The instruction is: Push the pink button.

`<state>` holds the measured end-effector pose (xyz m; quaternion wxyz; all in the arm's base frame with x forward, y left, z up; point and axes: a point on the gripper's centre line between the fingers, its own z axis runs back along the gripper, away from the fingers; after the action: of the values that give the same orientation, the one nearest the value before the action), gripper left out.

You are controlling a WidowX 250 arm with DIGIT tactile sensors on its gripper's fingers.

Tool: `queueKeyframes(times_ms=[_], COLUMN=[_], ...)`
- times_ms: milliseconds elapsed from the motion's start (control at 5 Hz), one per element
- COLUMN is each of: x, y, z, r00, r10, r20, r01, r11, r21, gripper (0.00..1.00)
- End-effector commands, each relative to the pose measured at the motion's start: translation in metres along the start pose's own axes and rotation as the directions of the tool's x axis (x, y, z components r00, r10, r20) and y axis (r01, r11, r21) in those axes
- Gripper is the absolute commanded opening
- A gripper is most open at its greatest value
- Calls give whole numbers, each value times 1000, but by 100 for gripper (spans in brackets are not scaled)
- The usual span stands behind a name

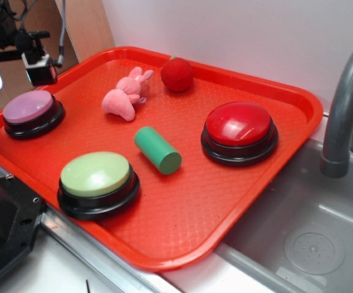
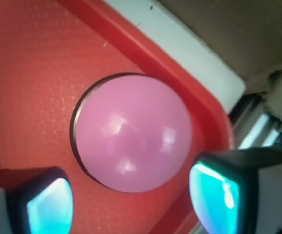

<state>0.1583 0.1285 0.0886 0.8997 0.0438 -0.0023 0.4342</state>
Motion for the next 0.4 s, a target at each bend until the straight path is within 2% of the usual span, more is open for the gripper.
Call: queueKeyframes(times_ms=[0, 200], x=[5, 6], y=[4, 3], z=[27, 41], r00=[997, 996], r10=[-15, -12], r20=[76, 87], r01=[15, 15], r11=[1000, 999], r21=[-3, -32], gripper=[100, 100])
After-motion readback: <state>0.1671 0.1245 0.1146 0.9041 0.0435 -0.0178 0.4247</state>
